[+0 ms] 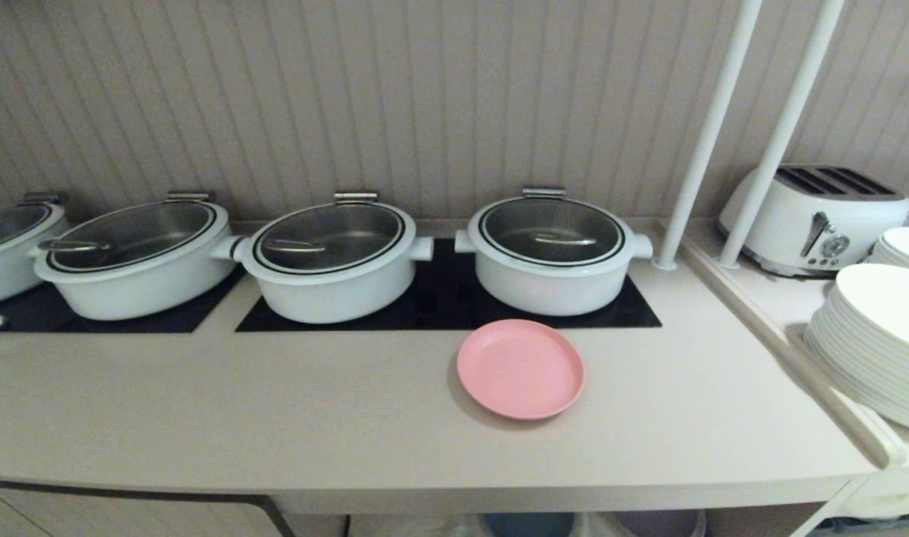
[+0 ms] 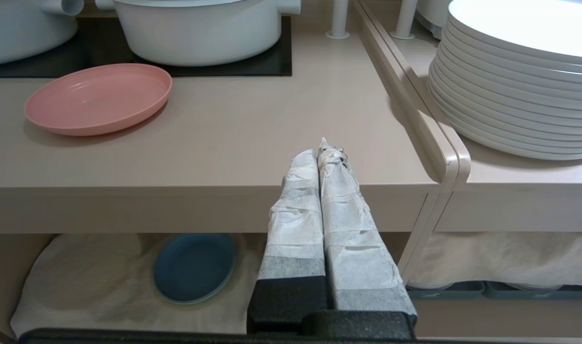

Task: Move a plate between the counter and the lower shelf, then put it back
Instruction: Pick up the plate

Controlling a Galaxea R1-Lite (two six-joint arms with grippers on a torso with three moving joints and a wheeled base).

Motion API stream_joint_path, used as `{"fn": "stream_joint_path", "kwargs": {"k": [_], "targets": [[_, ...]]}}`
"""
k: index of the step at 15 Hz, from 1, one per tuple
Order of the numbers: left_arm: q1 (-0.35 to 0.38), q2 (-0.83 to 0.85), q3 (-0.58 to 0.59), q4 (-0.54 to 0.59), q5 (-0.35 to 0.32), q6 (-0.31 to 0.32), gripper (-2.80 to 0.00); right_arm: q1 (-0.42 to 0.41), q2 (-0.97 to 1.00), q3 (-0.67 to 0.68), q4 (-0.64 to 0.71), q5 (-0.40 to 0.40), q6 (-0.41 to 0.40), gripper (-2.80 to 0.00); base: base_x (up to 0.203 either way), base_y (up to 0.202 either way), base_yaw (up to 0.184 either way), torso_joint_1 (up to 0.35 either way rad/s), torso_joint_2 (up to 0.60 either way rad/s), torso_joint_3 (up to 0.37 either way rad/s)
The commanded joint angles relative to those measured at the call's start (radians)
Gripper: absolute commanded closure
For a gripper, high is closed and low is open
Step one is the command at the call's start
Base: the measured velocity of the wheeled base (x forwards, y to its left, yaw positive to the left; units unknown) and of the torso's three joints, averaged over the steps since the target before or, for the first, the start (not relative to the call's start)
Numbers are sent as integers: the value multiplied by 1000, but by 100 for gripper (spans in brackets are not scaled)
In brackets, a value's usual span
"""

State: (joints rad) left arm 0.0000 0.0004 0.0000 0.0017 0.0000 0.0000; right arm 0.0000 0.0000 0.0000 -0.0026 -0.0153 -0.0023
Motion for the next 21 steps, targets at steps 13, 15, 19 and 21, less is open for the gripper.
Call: {"fn": "stream_joint_path", "kwargs": {"k": [13, 15, 19, 21], "targets": [[0, 0, 0, 0, 0, 0, 0, 0, 0, -2, -2, 0, -7, 0, 0, 0, 0, 0, 0, 0], [0, 1, 0, 0, 0, 0, 0, 0, 0, 0, -2, 0, -7, 0, 0, 0, 0, 0, 0, 0], [0, 0, 0, 0, 0, 0, 0, 0, 0, -1, -2, 0, -2, 0, 0, 0, 0, 0, 0, 0], [0, 0, 0, 0, 0, 0, 0, 0, 0, -6, 11, -2, -2, 0, 0, 0, 0, 0, 0, 0]]}}
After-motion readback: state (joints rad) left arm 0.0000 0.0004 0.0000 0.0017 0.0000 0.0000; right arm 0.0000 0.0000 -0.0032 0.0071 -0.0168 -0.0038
